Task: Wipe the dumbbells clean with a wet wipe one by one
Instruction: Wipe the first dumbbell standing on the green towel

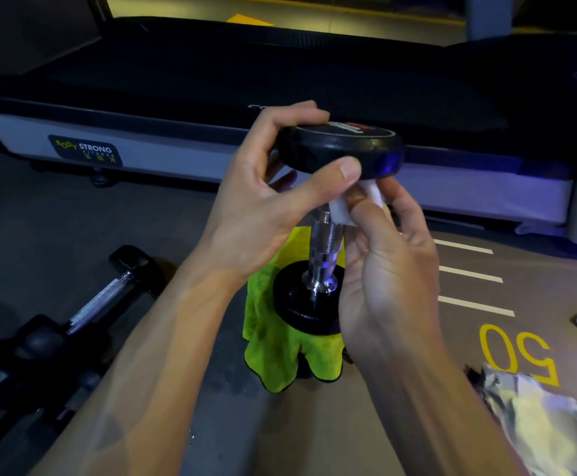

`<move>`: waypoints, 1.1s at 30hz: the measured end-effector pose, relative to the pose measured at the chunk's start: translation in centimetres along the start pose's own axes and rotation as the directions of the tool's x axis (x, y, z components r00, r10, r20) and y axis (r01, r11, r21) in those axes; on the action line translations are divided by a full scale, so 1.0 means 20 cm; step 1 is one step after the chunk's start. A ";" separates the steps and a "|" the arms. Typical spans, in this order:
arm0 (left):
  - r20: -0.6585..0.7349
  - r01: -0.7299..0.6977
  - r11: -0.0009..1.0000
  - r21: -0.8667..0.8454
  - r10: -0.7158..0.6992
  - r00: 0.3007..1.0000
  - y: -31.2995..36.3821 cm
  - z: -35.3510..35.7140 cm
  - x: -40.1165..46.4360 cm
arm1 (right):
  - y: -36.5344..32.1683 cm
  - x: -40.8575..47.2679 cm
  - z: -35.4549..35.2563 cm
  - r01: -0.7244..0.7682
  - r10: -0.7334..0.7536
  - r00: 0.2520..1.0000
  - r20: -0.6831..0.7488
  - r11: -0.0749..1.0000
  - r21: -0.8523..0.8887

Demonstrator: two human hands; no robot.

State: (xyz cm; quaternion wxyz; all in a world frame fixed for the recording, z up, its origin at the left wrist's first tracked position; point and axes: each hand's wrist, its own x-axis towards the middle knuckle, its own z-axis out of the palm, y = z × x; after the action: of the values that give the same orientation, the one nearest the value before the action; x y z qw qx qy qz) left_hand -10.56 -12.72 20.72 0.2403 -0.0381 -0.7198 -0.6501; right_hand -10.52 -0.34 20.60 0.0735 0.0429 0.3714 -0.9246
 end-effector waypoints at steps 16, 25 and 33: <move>-0.019 0.001 1.000 -0.007 -0.001 1.000 -0.01 0.00 0.02 | 0.05 0.07 -0.25 0.321 -0.154 0.941 0.300 0.682 -0.657; 0.006 -0.011 1.000 -0.013 0.011 1.000 -0.01 -0.01 0.01 | 0.07 0.11 -0.41 0.358 -0.002 0.909 0.417 0.518 -0.777; -0.021 -0.013 0.999 -0.034 0.012 1.000 -0.02 -0.04 0.01 | -0.05 0.14 -0.44 0.134 0.261 0.879 0.399 0.668 -0.732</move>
State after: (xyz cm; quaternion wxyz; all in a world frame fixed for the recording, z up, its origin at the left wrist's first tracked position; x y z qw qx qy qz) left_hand -10.63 -13.51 20.41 0.2510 -0.0399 -0.7059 -0.6611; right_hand -13.13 6.11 14.55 0.2058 -0.2035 0.6828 -0.6709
